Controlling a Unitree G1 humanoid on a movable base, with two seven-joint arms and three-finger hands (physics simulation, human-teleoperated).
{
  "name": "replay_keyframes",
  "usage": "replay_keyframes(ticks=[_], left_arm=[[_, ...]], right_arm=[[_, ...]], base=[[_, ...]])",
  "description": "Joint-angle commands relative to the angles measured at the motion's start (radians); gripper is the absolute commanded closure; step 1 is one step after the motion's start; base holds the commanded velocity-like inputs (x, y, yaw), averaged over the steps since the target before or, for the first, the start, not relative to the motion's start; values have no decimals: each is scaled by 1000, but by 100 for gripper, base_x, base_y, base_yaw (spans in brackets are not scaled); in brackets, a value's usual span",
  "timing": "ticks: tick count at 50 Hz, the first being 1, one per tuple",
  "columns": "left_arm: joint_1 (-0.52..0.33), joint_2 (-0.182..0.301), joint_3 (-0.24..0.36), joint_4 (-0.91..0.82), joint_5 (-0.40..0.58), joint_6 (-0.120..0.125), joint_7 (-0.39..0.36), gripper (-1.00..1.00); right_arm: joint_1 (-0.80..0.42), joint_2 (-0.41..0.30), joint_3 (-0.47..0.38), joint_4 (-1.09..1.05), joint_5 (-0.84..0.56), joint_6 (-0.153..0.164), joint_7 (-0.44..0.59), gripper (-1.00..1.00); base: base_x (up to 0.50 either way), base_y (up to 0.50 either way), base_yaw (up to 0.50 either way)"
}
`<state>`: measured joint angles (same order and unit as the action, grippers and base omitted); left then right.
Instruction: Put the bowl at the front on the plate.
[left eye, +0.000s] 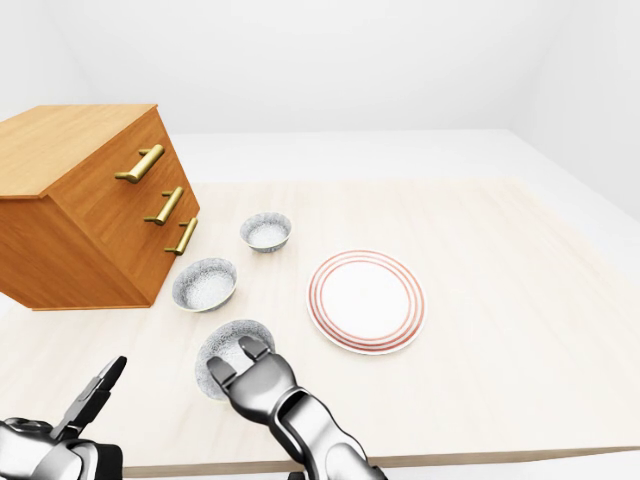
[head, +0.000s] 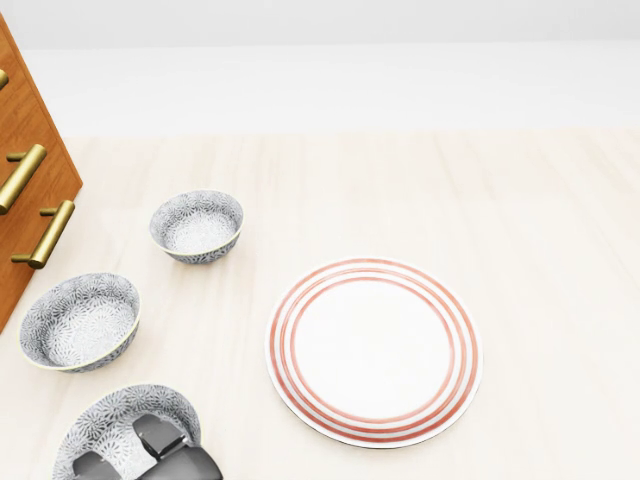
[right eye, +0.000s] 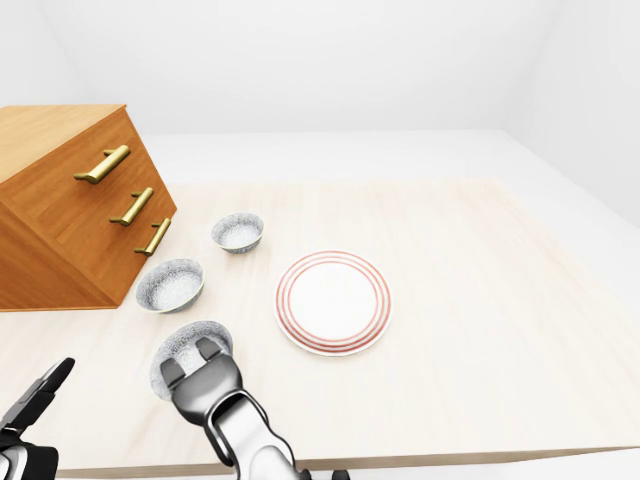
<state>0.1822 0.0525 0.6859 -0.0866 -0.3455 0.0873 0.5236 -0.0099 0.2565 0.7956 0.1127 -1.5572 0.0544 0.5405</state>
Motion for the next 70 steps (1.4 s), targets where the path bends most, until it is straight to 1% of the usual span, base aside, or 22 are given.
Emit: replay_keyframes(ticks=[1, 10, 19, 24, 34, 35, 36, 38, 39, 47, 52, 53, 56, 61, 64, 68, 70], left_arm=[[-1, 1, 0, 1, 0, 0, 0, -100], [-1, 1, -1, 1, -1, 0, 0, -100], [-1, 1, -1, 1, 0, 0, 0, -100], [-1, 1, -1, 1, -1, 0, 0, -100], [-1, 1, -1, 1, -1, 0, 0, -100], [-1, 1, -1, 1, -1, 0, 0, -100], [-1, 1, -1, 1, 0, 0, 0, -100], [-1, 1, -1, 1, -1, 0, 0, -100], [-1, 1, -1, 1, -1, 0, 0, -100], [-1, 1, -1, 1, -1, 0, 0, -100], [-1, 1, -1, 1, 0, 0, 0, -100], [-1, 1, -1, 1, -1, 0, 0, -100], [-1, 1, -1, 1, -1, 0, 0, -100], [-1, 1, -1, 1, 0, 0, 0, -100], [-1, 1, -1, 1, -1, 0, 0, -100], [-1, 1, -1, 1, 0, 0, 0, -100], [-1, 1, -1, 1, 0, 0, 0, -100]], right_arm=[[3, 0, -19, 49, 30, 22, -50, -100], [5, -5, -24, 61, 46, 30, -68, -100], [-3, -6, -45, 101, 73, 15, -99, -100], [-2, -1, -47, 106, 79, 17, -103, -100], [0, -9, -65, 146, 107, 9, -156, -100], [3, -9, -68, 144, 113, 8, -160, -81], [3, -10, -68, 143, 115, 8, -164, -44], [1, -10, -69, 146, 119, 5, -172, 100], [-7, -8, -74, 158, 127, -5, -178, 100], [-23, -1, -88, 164, 125, -8, -190, 100], [-38, 5, -102, 164, 111, -12, -177, 100], [-38, 6, -98, 144, 77, 14, -164, 100], [-33, 1, -88, 100, 44, 22, -139, 100], [-15, -9, -60, -6, 7, 33, -82, 100], [-16, -12, -57, -35, -4, 33, -63, 100], [-37, -6, -56, -90, -50, 33, -9, 100], [-42, -3, -65, -97, -71, 33, -2, 100]], base=[[0, 0, 0], [0, 0, 0], [0, 0, 0], [0, 0, 0], [0, 0, 0], [0, 0, 0], [0, 0, 0], [0, 0, 0], [0, 0, 0], [0, 0, 0], [0, 0, 0], [0, 0, 0], [0, 0, 0], [0, 0, 0], [0, 0, 0], [0, 0, 0], [0, 0, 0]])
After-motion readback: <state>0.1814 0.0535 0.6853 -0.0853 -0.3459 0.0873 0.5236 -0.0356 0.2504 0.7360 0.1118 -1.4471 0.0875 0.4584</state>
